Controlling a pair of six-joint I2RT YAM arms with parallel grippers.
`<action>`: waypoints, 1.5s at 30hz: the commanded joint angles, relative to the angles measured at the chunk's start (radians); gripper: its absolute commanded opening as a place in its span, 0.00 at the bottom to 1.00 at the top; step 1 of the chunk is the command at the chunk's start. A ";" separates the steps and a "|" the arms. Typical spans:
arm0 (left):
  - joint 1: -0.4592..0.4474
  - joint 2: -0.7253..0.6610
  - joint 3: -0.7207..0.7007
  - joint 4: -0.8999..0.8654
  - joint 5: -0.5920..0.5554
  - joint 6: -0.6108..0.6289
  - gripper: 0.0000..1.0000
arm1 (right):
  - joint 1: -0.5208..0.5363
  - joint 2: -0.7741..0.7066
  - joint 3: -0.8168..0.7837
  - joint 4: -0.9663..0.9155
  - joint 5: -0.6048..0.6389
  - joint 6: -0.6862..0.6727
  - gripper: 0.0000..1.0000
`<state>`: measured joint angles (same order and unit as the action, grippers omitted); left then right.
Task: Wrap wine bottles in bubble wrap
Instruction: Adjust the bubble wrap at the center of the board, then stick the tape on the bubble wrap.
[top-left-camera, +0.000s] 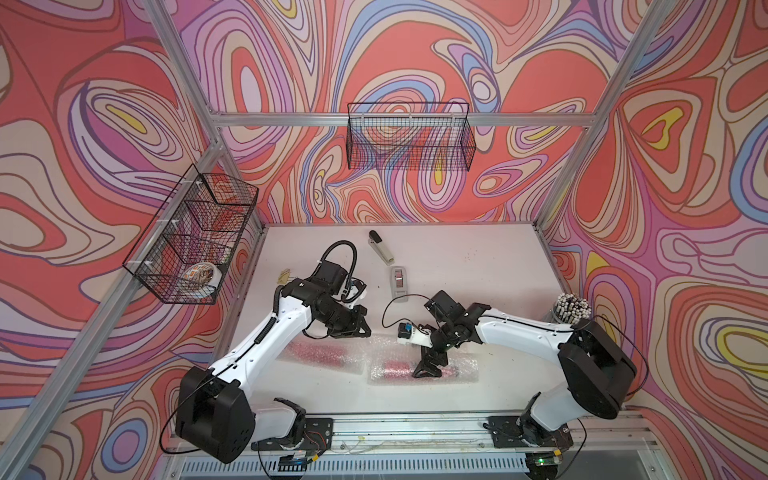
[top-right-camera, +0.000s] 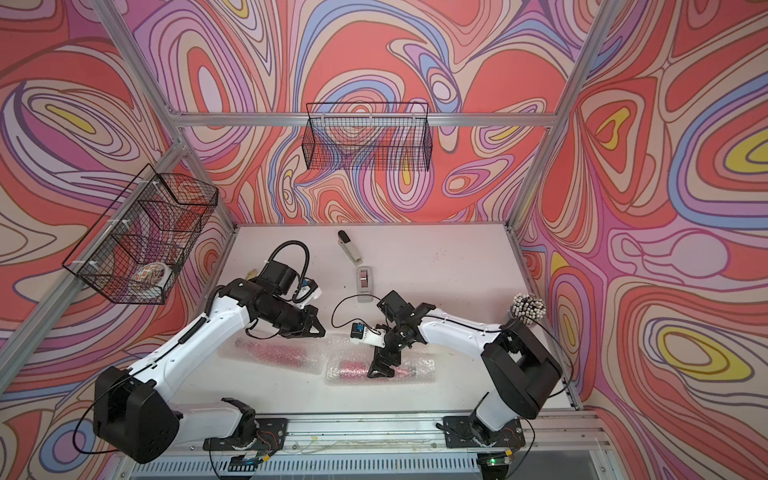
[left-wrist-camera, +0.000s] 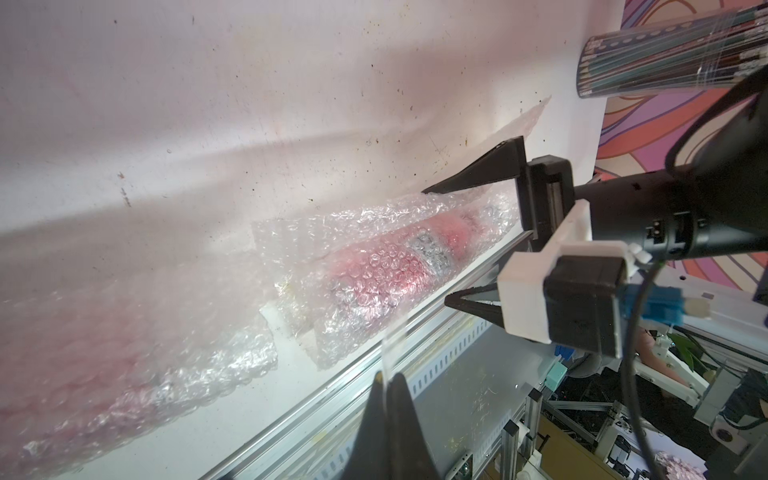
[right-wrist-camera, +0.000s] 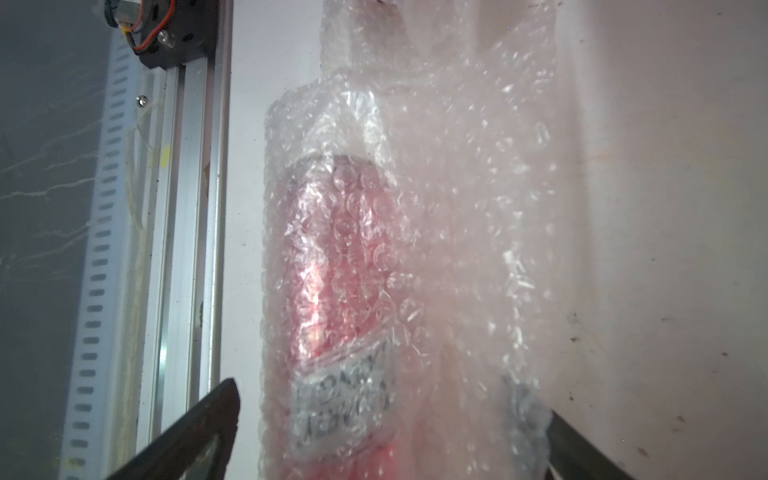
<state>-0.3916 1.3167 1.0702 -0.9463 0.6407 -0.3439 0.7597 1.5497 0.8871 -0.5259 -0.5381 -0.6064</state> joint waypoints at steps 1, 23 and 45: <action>0.005 0.011 -0.009 -0.004 0.019 0.012 0.00 | 0.044 -0.040 -0.031 0.064 0.119 -0.013 0.98; -0.020 0.084 -0.032 0.118 0.153 -0.101 0.00 | 0.296 -0.159 -0.188 0.207 0.534 -0.078 0.48; -0.192 0.210 -0.138 0.397 0.337 -0.302 0.00 | 0.371 -0.151 -0.223 0.142 0.609 -0.069 0.44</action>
<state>-0.5770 1.5661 0.9600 -0.6258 0.9161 -0.5793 1.1233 1.3708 0.7063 -0.3210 0.0418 -0.6788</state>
